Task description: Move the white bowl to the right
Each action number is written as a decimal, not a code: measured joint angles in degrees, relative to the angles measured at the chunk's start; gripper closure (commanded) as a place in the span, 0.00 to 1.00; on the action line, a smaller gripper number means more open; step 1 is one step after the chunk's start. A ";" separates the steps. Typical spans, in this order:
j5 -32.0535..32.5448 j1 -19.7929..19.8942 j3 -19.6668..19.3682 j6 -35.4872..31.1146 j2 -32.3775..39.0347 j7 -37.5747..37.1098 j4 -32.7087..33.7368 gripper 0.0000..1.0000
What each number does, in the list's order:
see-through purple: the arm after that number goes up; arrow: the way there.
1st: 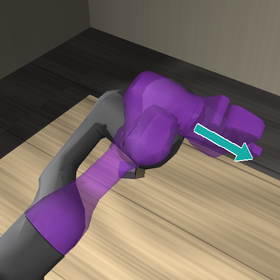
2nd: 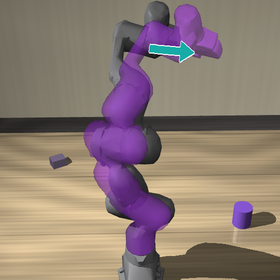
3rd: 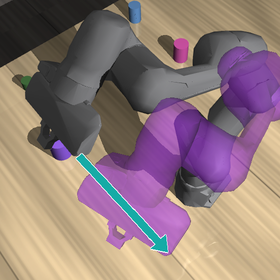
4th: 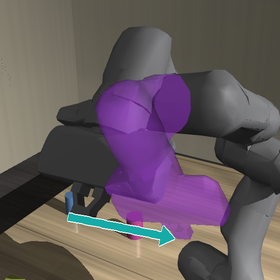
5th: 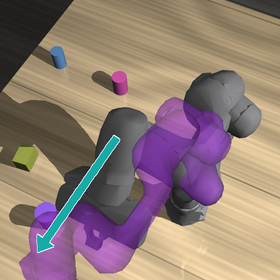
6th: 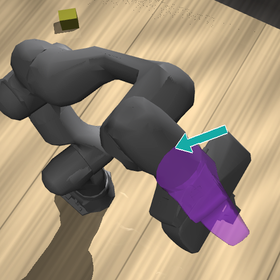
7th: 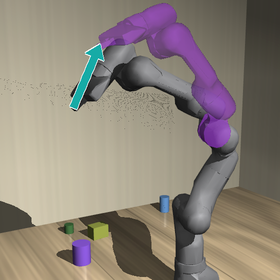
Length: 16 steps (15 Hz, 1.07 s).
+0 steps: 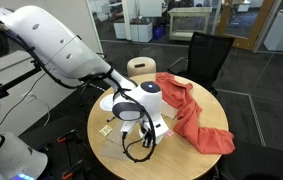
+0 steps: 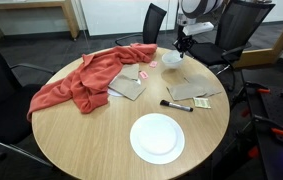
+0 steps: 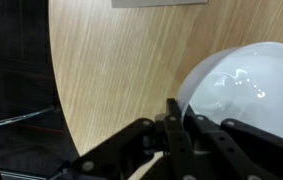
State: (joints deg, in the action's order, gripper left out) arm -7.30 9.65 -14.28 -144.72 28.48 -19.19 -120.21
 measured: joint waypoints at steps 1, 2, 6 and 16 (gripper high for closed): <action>0.38 -0.31 -0.40 0.01 0.18 -1.06 -0.02 0.98; 0.51 -0.55 -0.68 0.01 0.37 -1.71 -0.02 0.98; 0.52 -0.72 -0.86 0.01 1.40 -3.02 -0.02 0.98; 0.52 -0.72 -1.01 -0.05 1.73 -3.08 -0.53 0.32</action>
State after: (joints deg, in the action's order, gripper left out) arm -6.78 8.92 -15.28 -144.77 30.21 -22.26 -120.74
